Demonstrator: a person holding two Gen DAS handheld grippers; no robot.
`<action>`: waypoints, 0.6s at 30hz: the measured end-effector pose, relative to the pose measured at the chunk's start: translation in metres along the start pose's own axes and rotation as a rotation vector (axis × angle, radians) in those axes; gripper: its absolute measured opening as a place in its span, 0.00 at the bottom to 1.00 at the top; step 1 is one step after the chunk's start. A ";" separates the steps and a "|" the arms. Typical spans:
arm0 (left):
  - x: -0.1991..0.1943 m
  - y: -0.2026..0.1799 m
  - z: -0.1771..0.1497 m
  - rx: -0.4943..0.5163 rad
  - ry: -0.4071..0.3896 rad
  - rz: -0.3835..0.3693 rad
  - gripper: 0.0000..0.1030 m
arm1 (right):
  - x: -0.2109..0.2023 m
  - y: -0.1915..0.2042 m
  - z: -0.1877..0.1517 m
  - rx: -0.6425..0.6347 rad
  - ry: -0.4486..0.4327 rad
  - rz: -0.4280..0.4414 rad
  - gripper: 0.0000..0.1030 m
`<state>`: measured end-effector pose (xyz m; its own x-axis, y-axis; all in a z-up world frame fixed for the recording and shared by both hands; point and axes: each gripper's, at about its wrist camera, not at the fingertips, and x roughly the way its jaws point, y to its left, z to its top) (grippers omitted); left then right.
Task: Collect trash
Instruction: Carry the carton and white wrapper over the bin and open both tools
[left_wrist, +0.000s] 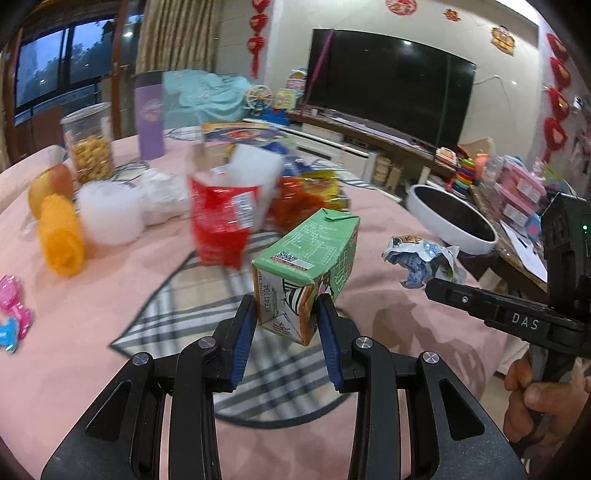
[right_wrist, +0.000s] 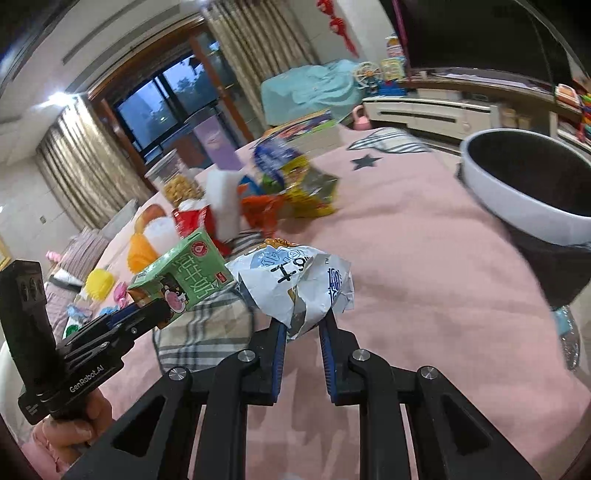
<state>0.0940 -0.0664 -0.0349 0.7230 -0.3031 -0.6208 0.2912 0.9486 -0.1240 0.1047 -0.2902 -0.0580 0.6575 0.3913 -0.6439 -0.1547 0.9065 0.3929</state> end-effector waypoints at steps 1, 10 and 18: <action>0.003 -0.006 0.002 0.008 0.000 -0.010 0.31 | -0.003 -0.004 0.001 0.005 -0.005 -0.005 0.17; 0.024 -0.057 0.023 0.085 0.001 -0.084 0.31 | -0.033 -0.050 0.012 0.057 -0.058 -0.073 0.17; 0.040 -0.103 0.039 0.140 -0.004 -0.132 0.31 | -0.055 -0.089 0.022 0.104 -0.090 -0.121 0.17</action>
<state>0.1173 -0.1793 -0.0167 0.6754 -0.4246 -0.6029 0.4677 0.8788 -0.0950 0.0988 -0.3953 -0.0432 0.7311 0.2600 -0.6308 0.0034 0.9231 0.3845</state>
